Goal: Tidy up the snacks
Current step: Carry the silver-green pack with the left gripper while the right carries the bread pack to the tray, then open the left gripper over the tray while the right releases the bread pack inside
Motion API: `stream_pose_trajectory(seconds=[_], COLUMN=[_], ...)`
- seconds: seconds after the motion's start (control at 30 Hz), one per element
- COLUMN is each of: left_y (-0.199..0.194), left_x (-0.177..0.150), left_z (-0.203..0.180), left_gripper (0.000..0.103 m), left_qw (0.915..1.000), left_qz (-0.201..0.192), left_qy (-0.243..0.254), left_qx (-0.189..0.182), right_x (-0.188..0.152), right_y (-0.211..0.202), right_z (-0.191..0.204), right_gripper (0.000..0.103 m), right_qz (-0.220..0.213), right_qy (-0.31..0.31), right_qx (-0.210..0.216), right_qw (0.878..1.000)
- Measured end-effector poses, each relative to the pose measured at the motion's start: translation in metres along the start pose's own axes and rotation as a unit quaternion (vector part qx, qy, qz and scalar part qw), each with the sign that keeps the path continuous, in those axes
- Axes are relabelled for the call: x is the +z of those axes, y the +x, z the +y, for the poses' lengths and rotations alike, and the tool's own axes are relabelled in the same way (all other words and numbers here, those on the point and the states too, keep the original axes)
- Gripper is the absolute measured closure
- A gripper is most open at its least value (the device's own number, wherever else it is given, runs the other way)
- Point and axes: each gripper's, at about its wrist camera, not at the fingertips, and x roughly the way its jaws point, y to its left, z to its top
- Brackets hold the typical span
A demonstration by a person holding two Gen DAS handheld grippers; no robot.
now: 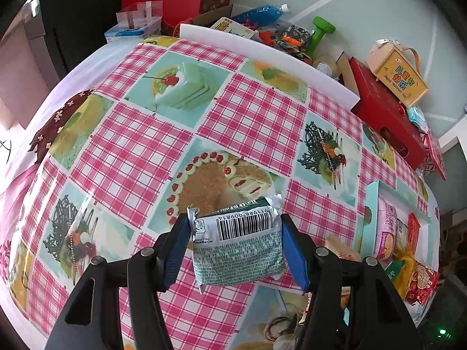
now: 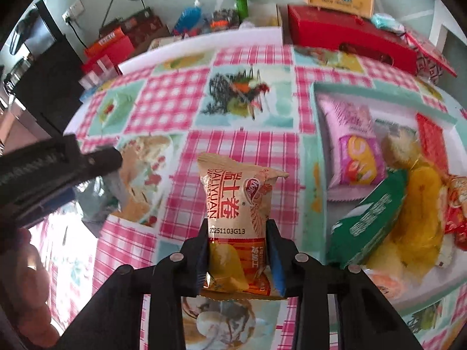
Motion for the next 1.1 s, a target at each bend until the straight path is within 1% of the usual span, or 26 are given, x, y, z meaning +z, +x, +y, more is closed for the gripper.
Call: stream_pose_trajectory(seconds=[0.13, 0.27, 0.33, 0.37, 0.43, 0.57, 0.67, 0.7, 0.77, 0.83, 0.97, 1.1], left_y=[-0.006, -0.021, -0.025, -0.026, -0.027, -0.023, -0.015, -0.009, -0.002, 0.010, 0.026, 0.031], left_x=[0.001, 0.004, 0.004, 0.002, -0.001, -0.013, -0.018, -0.020, -0.025, -0.031, -0.039, -0.040], left_z=[-0.004, -0.023, -0.038, -0.051, -0.071, -0.127, -0.164, -0.179, -0.199, -0.217, -0.236, -0.233], left_gripper=[0.041, 0.041, 0.041, 0.041, 0.041, 0.041, 0.041, 0.041, 0.041, 0.041, 0.040, 0.035], left_qw=[0.9998, 0.9986, 0.9976, 0.9965, 0.9942, 0.9837, 0.9756, 0.9720, 0.9672, 0.9629, 0.9599, 0.9623], left_qz=[-0.004, -0.029, -0.036, -0.036, -0.036, -0.025, -0.012, -0.003, 0.011, 0.027, 0.045, 0.053], left_qy=[0.003, 0.022, 0.039, 0.056, 0.080, 0.152, 0.186, 0.198, 0.213, 0.228, 0.236, 0.225], left_qx=[-0.019, -0.037, -0.044, -0.050, -0.062, -0.093, -0.117, -0.127, -0.137, -0.141, -0.144, -0.144], right_x=[0.006, 0.012, 0.014, 0.013, 0.011, 0.003, -0.002, -0.004, -0.009, -0.010, -0.009, -0.010], right_y=[-0.026, -0.054, -0.065, -0.071, -0.078, -0.080, -0.081, -0.082, -0.087, -0.089, -0.087, -0.086], right_z=[-0.014, -0.037, -0.056, -0.067, -0.091, -0.137, -0.159, -0.166, -0.182, -0.188, -0.192, -0.194], right_gripper=[0.066, 0.066, 0.066, 0.066, 0.066, 0.066, 0.066, 0.066, 0.066, 0.066, 0.065, 0.065], right_qz=[-0.033, -0.073, -0.089, -0.095, -0.105, -0.102, -0.101, -0.100, -0.103, -0.107, -0.107, -0.108], right_qy=[0.028, 0.060, 0.084, 0.095, 0.119, 0.175, 0.198, 0.206, 0.221, 0.228, 0.230, 0.233], right_qx=[0.016, 0.015, 0.001, -0.008, -0.037, -0.068, -0.086, -0.088, -0.079, -0.080, -0.077, -0.075], right_qw=[0.999, 0.995, 0.992, 0.991, 0.987, 0.977, 0.971, 0.969, 0.967, 0.964, 0.964, 0.964])
